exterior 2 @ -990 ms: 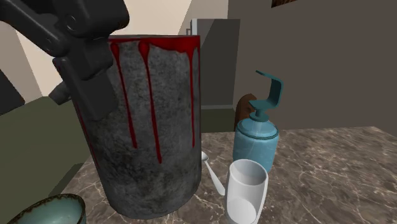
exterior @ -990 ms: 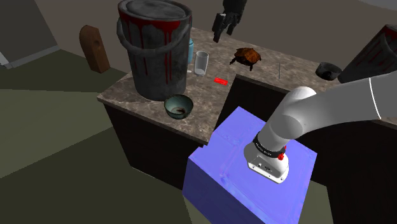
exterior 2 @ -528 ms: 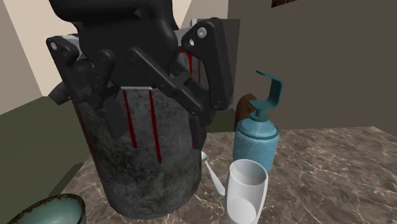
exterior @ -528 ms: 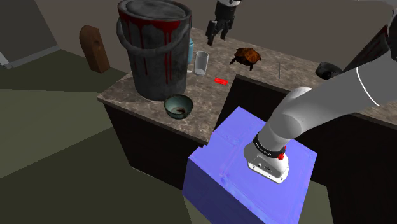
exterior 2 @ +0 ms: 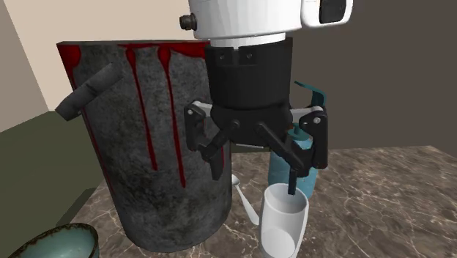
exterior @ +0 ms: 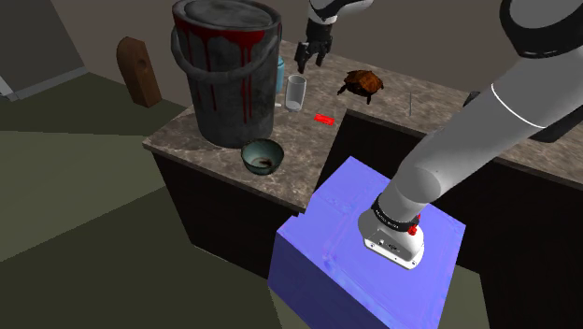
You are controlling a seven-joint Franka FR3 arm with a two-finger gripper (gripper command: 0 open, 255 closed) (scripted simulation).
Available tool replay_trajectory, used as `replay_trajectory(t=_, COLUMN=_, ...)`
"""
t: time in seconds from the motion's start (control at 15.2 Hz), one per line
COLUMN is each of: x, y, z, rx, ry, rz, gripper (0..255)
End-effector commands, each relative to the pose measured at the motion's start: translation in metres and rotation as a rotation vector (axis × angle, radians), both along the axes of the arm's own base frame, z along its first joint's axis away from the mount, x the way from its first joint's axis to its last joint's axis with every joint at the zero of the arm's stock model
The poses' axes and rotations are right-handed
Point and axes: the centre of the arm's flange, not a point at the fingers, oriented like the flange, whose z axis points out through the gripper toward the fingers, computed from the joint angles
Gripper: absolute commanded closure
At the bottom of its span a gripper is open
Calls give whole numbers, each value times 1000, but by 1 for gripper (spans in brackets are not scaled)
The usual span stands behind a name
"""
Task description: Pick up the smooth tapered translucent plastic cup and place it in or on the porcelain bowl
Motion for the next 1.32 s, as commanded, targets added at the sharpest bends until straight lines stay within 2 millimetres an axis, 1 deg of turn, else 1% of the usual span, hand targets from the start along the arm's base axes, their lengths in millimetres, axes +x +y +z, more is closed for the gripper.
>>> replay_trajectory(t=0.0, x=18, y=-19, z=-14, rx=4, ry=7, rz=-12, gripper=0)
replay_trajectory(t=0.53, x=77, y=-84, z=-79, rx=22, ry=39, rz=-60, gripper=0)
replay_trajectory(t=0.59, x=81, y=-89, z=-84, rx=23, ry=42, rz=-64, gripper=0)
replay_trajectory(t=1.06, x=83, y=-91, z=-120, rx=23, ry=42, rz=-64, gripper=0)
replay_trajectory(t=1.12, x=83, y=-91, z=-123, rx=23, ry=42, rz=-64, gripper=0)
replay_trajectory(t=1.25, x=83, y=-91, z=-123, rx=23, ry=42, rz=-64, gripper=0)
